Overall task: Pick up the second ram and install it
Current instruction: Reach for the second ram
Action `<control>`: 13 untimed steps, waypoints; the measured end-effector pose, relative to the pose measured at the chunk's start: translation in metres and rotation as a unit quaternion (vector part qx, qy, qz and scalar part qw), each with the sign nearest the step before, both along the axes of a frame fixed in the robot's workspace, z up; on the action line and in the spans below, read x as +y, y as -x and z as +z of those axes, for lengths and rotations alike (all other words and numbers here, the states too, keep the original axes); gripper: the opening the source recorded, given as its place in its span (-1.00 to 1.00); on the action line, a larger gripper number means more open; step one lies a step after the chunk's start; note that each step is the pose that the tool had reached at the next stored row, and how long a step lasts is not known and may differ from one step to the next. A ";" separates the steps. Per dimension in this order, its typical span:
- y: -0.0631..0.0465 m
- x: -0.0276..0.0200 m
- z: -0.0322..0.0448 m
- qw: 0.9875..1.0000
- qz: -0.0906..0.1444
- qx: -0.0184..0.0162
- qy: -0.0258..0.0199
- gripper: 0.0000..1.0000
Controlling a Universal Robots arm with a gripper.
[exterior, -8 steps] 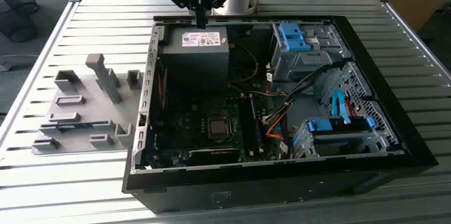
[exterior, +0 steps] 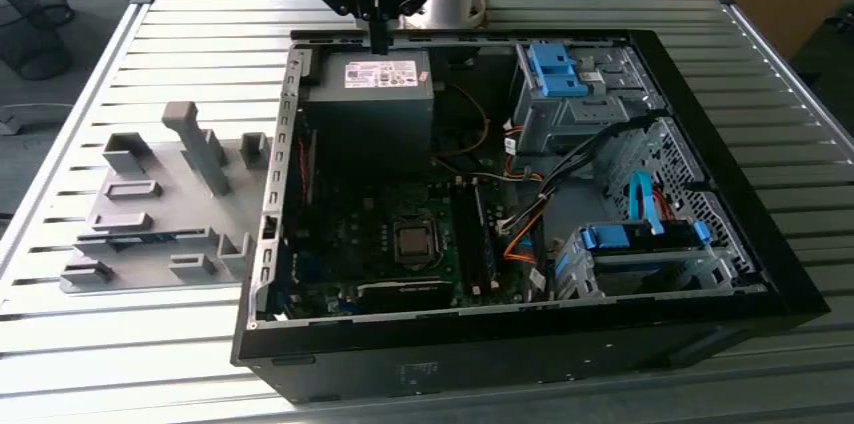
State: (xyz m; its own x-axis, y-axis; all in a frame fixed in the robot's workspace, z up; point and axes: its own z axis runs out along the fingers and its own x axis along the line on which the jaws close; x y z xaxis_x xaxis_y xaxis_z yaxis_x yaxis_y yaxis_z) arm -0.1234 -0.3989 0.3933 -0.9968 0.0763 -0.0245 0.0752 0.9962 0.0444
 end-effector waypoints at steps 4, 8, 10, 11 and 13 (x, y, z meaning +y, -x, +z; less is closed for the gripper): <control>0.002 0.0000 0.0000 1.000 0.000 0.000 0.000 -0.80; 0.003 0.0000 0.0000 1.000 0.000 0.000 0.000 -0.80; 0.004 0.0000 0.0000 1.000 0.000 0.000 0.000 -0.80; 0.004 0.0000 0.0000 1.000 0.000 0.000 0.000 -0.80; 0.005 0.0000 -0.0001 1.000 0.000 0.000 0.000 -0.80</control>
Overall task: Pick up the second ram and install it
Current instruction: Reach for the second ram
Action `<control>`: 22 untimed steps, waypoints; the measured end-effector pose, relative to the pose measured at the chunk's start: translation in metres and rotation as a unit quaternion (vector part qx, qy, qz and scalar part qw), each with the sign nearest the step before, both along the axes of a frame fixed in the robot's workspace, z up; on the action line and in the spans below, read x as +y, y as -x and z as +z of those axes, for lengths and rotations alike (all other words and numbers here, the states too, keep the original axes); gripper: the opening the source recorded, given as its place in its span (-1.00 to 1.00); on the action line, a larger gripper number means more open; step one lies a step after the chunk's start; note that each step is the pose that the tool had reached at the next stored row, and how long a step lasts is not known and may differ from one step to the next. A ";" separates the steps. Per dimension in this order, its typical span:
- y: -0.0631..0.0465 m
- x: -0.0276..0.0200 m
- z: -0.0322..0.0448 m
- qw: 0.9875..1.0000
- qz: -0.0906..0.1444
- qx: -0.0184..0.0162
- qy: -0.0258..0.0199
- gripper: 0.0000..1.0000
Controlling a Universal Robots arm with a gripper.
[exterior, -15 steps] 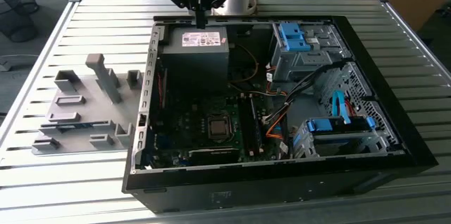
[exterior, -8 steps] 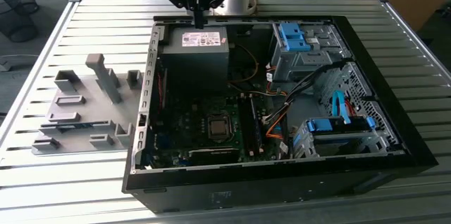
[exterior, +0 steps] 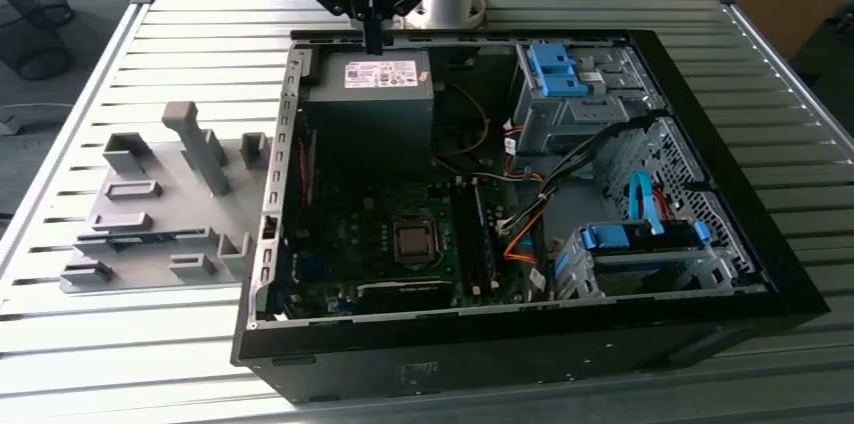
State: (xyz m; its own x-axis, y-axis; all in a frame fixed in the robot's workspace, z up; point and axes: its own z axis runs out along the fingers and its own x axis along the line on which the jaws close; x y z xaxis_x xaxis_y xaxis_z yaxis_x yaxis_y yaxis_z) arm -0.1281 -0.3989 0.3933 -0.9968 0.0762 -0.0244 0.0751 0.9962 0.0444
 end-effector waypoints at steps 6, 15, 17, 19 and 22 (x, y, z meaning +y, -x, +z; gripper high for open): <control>0.002 0.0000 -0.0001 1.000 0.000 0.000 0.000 -0.80; 0.006 0.0000 -0.0002 1.000 0.000 0.000 0.000 -0.80; 0.006 0.0000 -0.0003 1.000 0.000 0.000 0.000 -0.80; 0.007 0.0000 -0.0003 1.000 0.000 0.000 0.000 -0.80; 0.008 0.0000 -0.0004 1.000 0.000 0.000 0.000 -0.80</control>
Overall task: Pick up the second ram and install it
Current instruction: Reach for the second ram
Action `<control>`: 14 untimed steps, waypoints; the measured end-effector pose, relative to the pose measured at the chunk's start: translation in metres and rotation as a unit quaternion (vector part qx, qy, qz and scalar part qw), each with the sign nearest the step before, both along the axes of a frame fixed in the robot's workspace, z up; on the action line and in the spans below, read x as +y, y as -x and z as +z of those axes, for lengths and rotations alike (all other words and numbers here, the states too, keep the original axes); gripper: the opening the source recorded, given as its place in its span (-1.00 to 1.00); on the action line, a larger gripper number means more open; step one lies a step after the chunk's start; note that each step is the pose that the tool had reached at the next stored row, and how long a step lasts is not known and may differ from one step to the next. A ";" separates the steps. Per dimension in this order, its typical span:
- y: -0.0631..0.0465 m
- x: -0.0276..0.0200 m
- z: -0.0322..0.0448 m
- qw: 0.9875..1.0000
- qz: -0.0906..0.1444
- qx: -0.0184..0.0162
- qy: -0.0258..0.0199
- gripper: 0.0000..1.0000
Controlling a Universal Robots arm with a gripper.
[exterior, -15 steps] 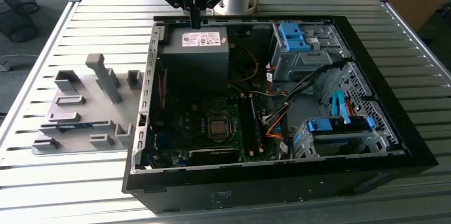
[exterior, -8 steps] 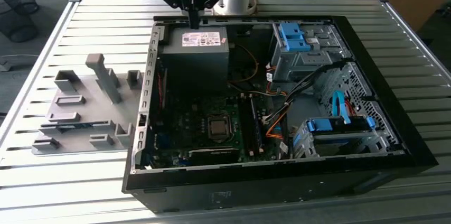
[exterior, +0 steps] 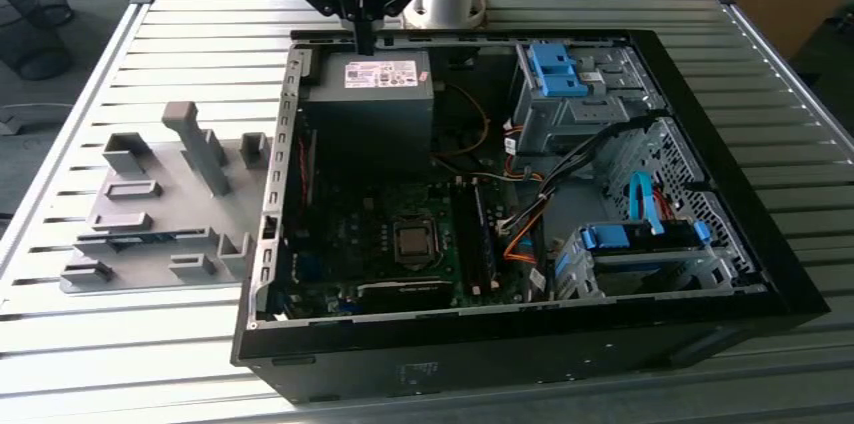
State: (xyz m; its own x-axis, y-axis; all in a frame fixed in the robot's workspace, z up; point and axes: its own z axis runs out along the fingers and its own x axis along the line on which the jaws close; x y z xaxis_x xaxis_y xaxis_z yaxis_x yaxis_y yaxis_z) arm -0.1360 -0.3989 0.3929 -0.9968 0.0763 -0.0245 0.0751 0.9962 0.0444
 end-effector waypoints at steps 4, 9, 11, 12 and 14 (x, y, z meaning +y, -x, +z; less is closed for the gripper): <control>0.002 0.0000 0.0000 1.000 0.000 0.000 0.000 -0.80; 0.005 0.0000 -0.0001 1.000 0.000 0.000 0.000 -0.80; 0.005 0.0000 -0.0001 1.000 0.000 0.000 0.000 -0.80; 0.006 0.0000 -0.0001 1.000 0.000 0.000 0.000 -0.80; 0.006 0.0000 -0.0002 1.000 0.000 0.000 0.000 -0.80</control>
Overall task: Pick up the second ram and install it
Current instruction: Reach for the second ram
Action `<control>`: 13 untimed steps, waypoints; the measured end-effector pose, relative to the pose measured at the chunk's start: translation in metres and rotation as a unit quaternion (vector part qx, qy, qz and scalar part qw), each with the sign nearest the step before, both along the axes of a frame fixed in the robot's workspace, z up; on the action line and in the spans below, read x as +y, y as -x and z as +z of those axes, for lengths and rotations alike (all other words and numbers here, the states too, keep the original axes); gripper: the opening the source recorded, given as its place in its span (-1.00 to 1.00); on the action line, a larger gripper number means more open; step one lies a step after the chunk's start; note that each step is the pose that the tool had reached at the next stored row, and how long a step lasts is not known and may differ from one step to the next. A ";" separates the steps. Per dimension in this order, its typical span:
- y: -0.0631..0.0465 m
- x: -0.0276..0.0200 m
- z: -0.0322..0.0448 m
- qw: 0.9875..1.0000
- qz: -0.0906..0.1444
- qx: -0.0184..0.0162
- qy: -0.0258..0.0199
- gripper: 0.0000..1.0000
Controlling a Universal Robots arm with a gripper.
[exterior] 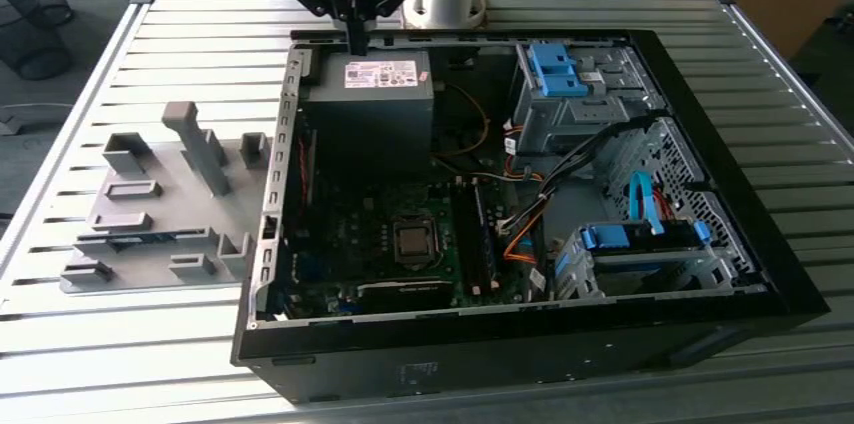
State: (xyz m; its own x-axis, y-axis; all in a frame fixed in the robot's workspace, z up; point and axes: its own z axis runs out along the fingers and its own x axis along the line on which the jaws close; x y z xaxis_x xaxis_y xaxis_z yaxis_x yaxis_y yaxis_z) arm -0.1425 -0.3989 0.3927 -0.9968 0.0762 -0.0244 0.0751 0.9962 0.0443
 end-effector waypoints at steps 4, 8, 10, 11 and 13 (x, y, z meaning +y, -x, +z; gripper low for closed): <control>0.002 0.0000 -0.0001 1.000 0.000 0.000 0.000 -0.80; 0.005 0.0000 -0.0002 1.000 0.000 0.000 0.000 -0.80; 0.006 0.0000 -0.0003 1.000 0.000 0.000 0.000 -0.80; 0.006 0.0000 -0.0003 1.000 0.000 0.000 0.000 -0.80; 0.008 0.0000 -0.0004 1.000 0.000 0.000 0.000 -0.80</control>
